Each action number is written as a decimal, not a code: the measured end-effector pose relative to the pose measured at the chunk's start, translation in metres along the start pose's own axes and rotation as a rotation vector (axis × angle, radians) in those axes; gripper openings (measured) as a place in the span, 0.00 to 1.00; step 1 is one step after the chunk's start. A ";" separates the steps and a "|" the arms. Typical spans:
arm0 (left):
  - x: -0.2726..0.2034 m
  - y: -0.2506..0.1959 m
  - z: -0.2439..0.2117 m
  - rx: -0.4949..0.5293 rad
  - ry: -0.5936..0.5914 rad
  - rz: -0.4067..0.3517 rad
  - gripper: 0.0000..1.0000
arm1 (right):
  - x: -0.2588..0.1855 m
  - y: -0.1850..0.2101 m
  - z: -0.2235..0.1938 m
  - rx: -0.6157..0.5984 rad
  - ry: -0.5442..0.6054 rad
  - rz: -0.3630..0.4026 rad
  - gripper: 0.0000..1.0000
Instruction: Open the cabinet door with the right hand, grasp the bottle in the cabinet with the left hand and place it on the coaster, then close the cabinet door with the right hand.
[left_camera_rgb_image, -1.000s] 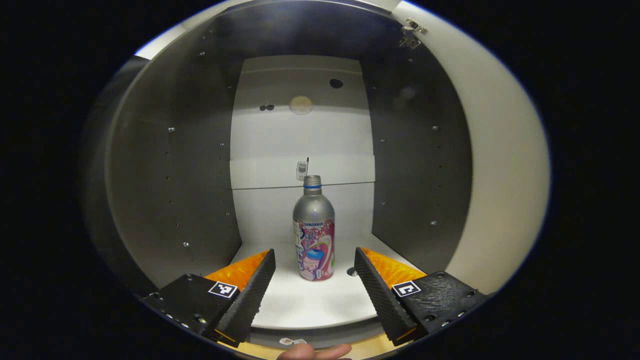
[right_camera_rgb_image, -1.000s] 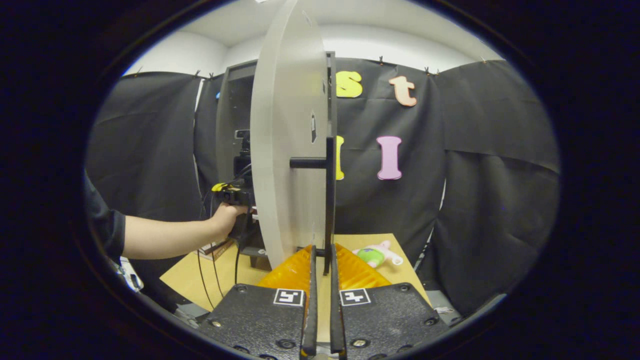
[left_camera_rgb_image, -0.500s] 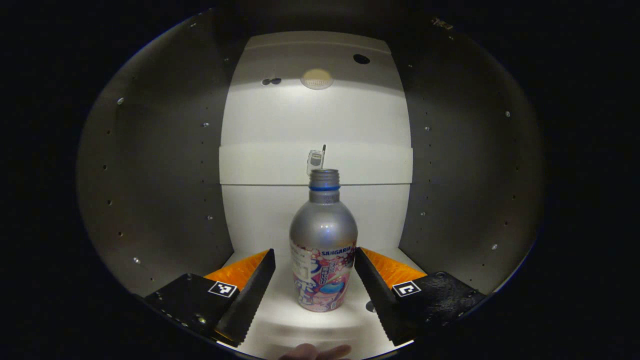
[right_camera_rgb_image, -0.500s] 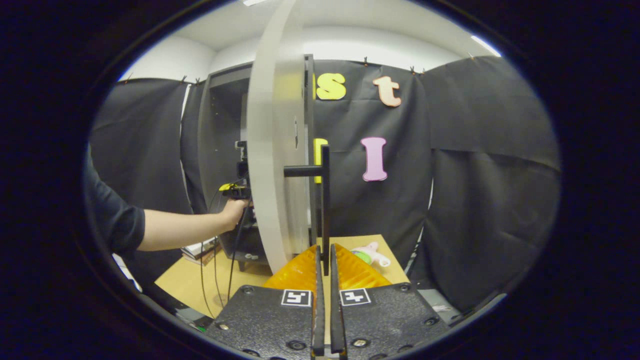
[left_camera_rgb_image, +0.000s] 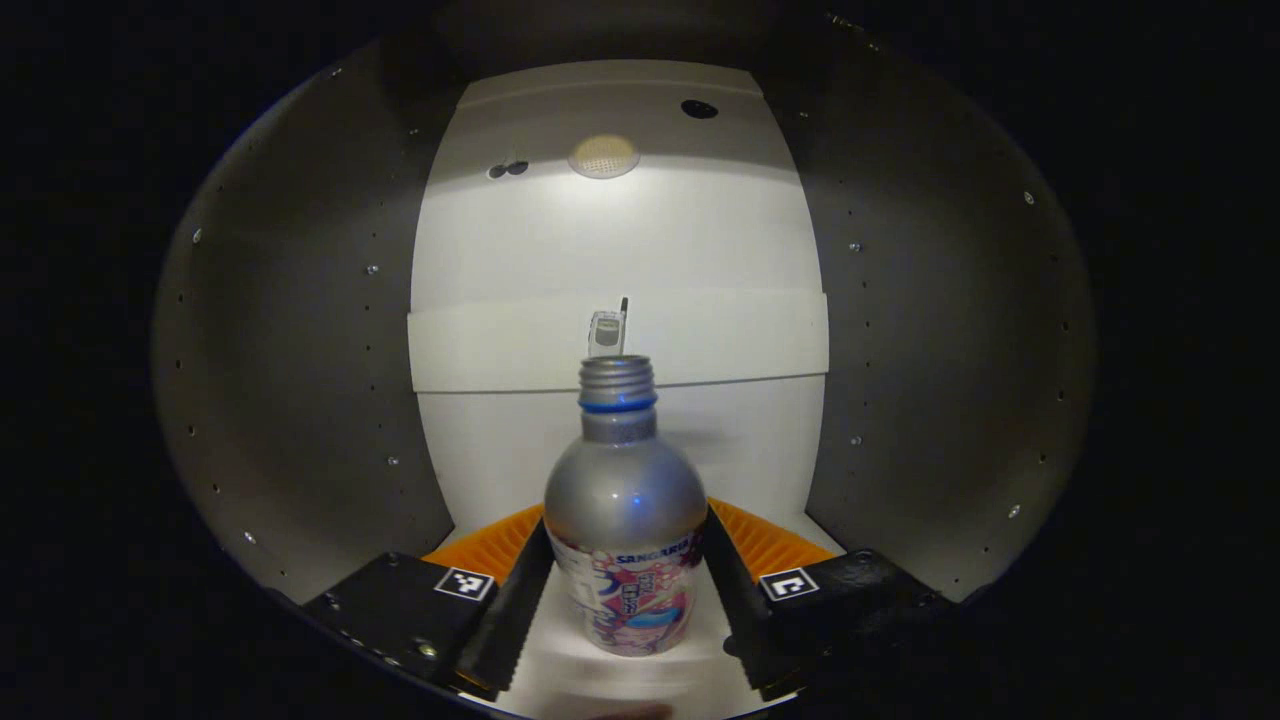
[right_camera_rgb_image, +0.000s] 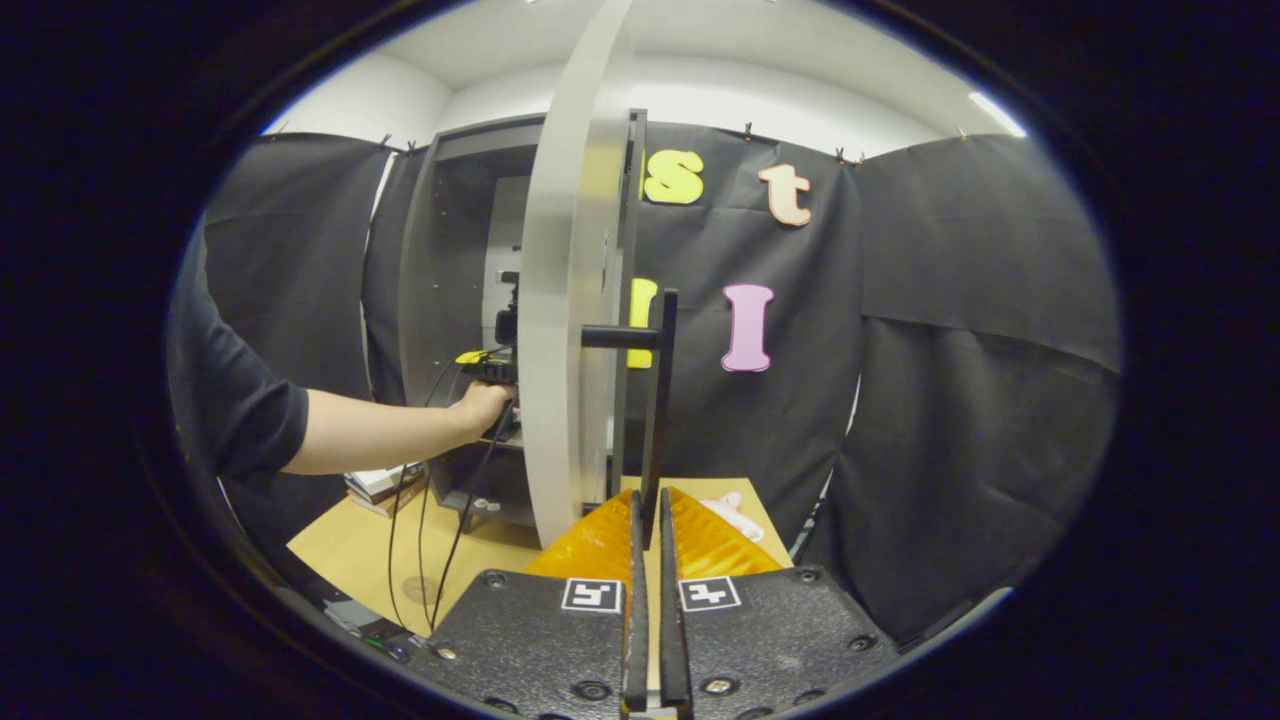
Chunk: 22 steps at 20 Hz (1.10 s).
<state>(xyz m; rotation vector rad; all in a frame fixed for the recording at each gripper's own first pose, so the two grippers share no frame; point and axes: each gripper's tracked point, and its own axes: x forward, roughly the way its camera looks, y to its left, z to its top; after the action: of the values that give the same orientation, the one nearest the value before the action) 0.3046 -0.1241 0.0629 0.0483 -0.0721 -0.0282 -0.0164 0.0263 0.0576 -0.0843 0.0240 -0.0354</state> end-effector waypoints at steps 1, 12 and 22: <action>-0.003 -0.001 0.001 -0.002 0.003 -0.002 0.80 | -0.002 -0.001 0.000 -0.003 -0.005 -0.003 0.08; -0.078 0.019 0.007 -0.020 -0.005 0.034 0.79 | -0.010 -0.005 0.006 0.060 -0.009 0.105 0.12; -0.219 0.083 0.010 -0.102 -0.026 0.102 0.78 | -0.008 -0.011 0.014 0.111 -0.071 0.245 0.12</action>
<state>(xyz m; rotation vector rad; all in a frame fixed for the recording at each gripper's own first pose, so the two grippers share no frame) 0.0882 -0.0353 0.0613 -0.0579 -0.0987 0.0696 -0.0245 0.0172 0.0724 0.0292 -0.0385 0.2107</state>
